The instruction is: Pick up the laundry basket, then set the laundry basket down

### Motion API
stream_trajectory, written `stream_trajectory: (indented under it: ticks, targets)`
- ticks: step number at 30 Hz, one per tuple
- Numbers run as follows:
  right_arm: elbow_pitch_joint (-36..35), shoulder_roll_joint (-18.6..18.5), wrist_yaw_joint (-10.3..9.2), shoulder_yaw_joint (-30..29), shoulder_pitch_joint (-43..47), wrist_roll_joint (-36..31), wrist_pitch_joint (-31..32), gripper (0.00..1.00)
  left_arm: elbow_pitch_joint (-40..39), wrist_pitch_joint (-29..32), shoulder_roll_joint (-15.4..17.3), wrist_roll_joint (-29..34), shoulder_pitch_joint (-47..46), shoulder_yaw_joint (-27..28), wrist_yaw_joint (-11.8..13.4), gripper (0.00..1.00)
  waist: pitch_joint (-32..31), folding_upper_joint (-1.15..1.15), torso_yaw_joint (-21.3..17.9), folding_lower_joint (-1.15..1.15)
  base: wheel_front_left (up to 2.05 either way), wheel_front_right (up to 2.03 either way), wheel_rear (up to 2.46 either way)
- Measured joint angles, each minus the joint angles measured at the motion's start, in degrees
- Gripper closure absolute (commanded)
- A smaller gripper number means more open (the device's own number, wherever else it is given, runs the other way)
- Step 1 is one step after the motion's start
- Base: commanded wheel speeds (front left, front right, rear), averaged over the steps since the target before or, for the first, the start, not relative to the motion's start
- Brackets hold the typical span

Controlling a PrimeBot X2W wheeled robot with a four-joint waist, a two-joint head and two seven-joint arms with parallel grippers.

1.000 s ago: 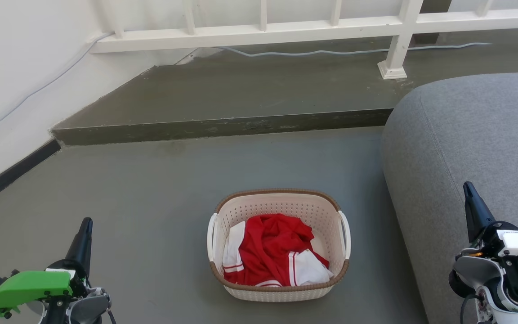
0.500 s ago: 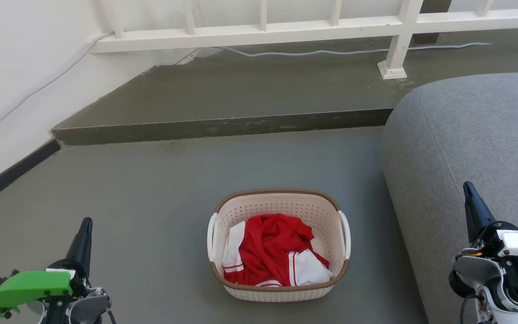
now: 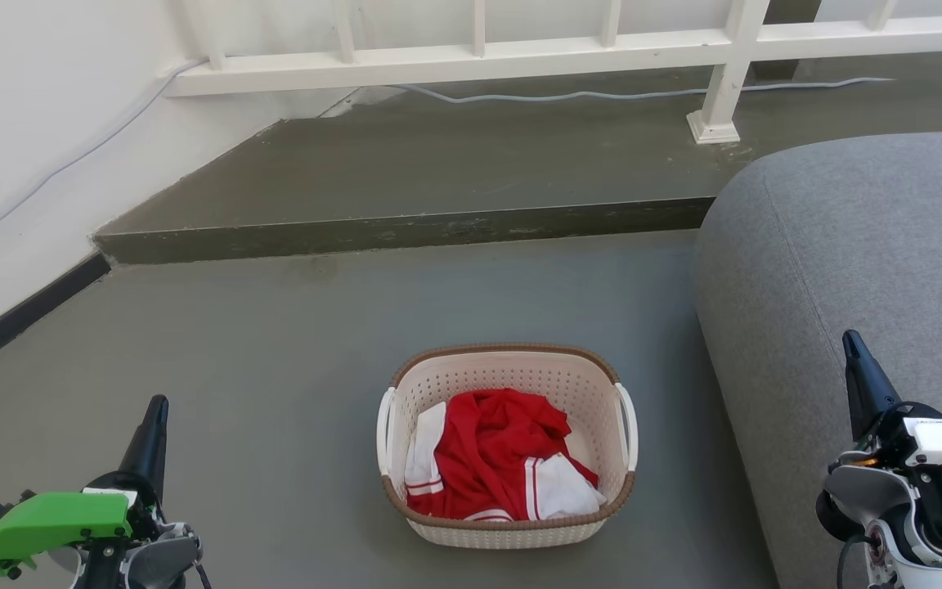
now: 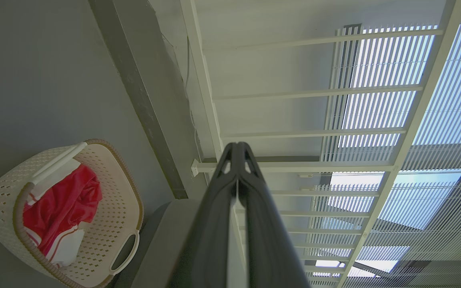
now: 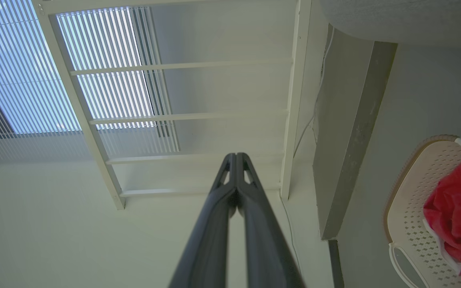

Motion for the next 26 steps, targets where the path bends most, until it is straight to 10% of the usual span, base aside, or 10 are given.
stream_trajectory:
  ticks: [26]
  targets:
    - [0.0,0.0,0.0,0.0,0.0,0.0,0.0,1.0,0.0,0.0,0.0,0.0,0.0,0.0,0.0,1.0,0.0,0.0,0.0,0.0,0.0,0.0,0.0]
